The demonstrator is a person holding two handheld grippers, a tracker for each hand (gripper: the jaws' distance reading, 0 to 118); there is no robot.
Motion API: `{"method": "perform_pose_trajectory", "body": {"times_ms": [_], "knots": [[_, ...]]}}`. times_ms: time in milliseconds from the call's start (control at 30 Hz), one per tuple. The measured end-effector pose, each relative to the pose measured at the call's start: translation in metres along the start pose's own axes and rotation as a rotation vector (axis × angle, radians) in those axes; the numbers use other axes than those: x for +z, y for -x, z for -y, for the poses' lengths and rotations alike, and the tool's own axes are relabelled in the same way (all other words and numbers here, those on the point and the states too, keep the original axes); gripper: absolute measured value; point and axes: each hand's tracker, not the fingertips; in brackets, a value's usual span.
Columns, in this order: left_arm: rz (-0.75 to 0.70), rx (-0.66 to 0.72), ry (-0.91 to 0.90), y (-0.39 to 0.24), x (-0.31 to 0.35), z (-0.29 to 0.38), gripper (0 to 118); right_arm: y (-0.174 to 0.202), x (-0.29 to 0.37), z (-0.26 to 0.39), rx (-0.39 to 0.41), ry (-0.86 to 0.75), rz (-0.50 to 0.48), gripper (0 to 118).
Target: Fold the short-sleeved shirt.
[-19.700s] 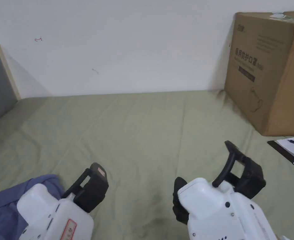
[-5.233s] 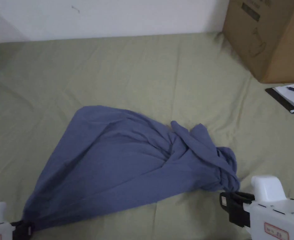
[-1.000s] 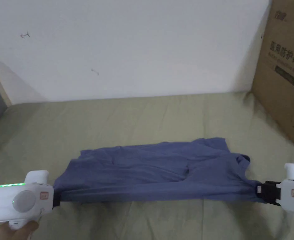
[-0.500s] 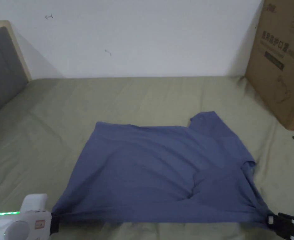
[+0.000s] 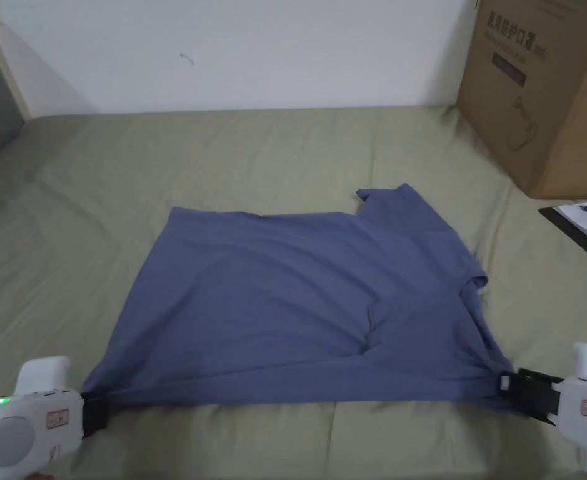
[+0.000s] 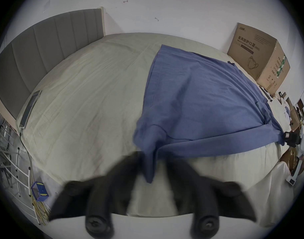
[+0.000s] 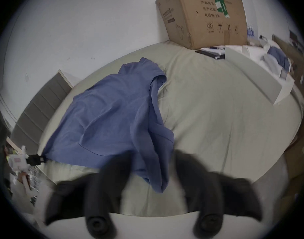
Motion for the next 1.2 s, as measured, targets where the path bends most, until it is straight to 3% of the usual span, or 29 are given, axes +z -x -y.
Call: {"method": "perform_pose_trajectory", "body": {"times_ms": [33,67,267,333,400,433,467,500,533,700,867,967,1033,1133,1200], "knots": [[-0.001,-0.011,-0.007,-0.001,0.001,0.001,99,0.002,0.001,0.0,0.017,0.013,0.011,103],[0.006,-0.022,-0.006,0.002,0.002,0.001,105,0.003,0.005,-0.001,0.02,0.013,0.006,105],[0.019,-0.041,-0.041,0.002,0.033,0.007,106,0.015,0.039,0.005,0.078,-0.054,0.018,103],[0.025,-0.041,-0.063,0.0,0.047,0.012,105,0.022,0.053,0.006,0.115,-0.076,-0.032,89],[0.059,-0.026,-0.028,-0.001,0.062,0.017,101,0.032,0.064,0.009,0.143,-0.078,-0.027,43],[0.074,-0.007,-0.031,-0.002,0.068,0.021,87,0.037,0.067,0.011,0.169,-0.077,-0.01,26],[0.087,0.015,-0.08,-0.004,0.077,0.03,60,0.041,0.07,0.014,0.189,-0.091,0.006,17],[0.09,0.014,-0.084,-0.005,0.08,0.036,12,0.044,0.071,0.018,0.207,-0.096,0.006,10],[0.082,0.014,-0.079,-0.006,0.081,0.041,0,0.046,0.072,0.019,0.214,-0.08,0.002,1],[0.097,0.077,-0.069,0.0,0.086,0.049,0,0.054,0.064,0.027,0.238,-0.056,0.002,0],[0.039,0.063,-0.069,0.003,0.07,0.029,2,0.049,0.053,0.028,0.19,-0.035,-0.009,0],[-0.002,0.061,-0.072,0.008,0.061,0.004,52,0.047,0.048,0.028,0.169,-0.024,-0.008,0],[0.003,0.057,-0.061,0.014,0.04,-0.007,68,0.046,0.046,0.029,0.162,-0.017,-0.005,0],[-0.028,0.054,0.002,0.013,0.012,-0.018,65,0.043,0.045,0.029,0.159,-0.005,-0.001,0],[-0.005,0.07,0.082,0.015,-0.003,-0.022,51,0.042,0.045,0.029,0.154,-0.002,0.002,0]]}}
